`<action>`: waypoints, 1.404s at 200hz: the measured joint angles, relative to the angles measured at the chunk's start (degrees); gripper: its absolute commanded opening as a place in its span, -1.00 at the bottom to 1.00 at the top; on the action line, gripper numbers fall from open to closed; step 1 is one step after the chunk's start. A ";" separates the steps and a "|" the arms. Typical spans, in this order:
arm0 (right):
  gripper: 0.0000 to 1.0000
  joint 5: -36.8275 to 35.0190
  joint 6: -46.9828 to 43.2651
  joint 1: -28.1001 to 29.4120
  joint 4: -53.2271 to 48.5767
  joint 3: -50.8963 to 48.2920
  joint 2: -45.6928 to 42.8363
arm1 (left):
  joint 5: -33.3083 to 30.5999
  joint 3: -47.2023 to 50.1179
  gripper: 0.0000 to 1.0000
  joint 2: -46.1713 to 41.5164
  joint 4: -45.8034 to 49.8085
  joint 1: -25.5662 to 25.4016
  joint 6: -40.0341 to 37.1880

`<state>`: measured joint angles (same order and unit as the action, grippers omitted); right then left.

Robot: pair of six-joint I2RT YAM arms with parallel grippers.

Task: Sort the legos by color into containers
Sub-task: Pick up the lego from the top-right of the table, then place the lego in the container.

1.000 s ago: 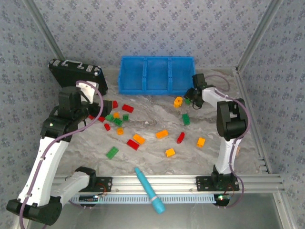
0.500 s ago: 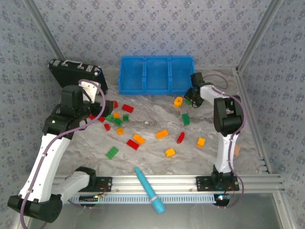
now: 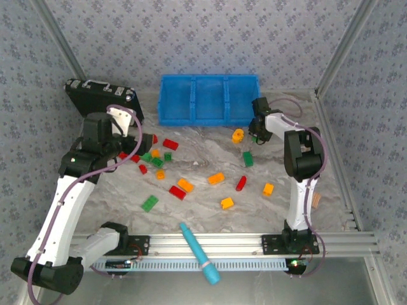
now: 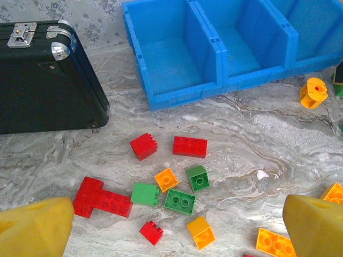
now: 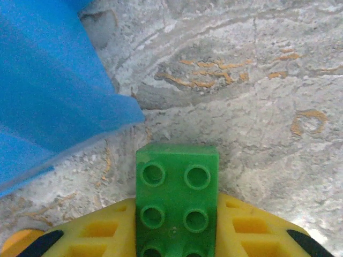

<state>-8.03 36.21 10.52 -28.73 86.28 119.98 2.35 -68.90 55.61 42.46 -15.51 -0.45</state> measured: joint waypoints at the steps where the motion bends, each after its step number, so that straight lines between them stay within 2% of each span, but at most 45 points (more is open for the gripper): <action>1: -0.43 0.02 -0.07 0.00 -0.04 -0.02 0.00 | 0.00 0.00 1.00 0.00 0.00 -0.02 0.00; 75: -0.44 0.28 -8.41 0.02 -9.51 0.09 -7.43 | 0.24 0.00 1.00 0.66 -0.63 -0.02 0.00; 137: -0.42 1.79 -15.63 0.96 -12.35 13.79 -10.01 | 0.22 0.00 1.00 0.76 -1.73 -0.04 -0.22; 157: -0.42 2.64 -17.86 1.57 -12.50 21.53 -6.34 | 0.20 0.00 1.00 0.76 -1.81 -0.04 -0.50; 204: -0.42 2.86 -20.90 3.06 -13.11 38.29 8.72 | 0.20 0.02 1.00 1.22 -1.99 -0.04 -0.63; 249: -0.37 2.91 -21.09 3.45 -14.01 45.07 19.85 | 0.17 0.61 1.00 2.84 -2.14 -0.04 -1.09; 281: -0.26 2.89 -21.03 3.43 -14.53 46.10 22.75 | 0.20 0.81 1.00 4.70 -2.16 -0.04 -1.09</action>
<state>-5.15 15.18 13.96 -43.27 132.38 142.74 2.55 -68.10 60.31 40.29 -15.55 -1.54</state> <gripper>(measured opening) 0.347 0.998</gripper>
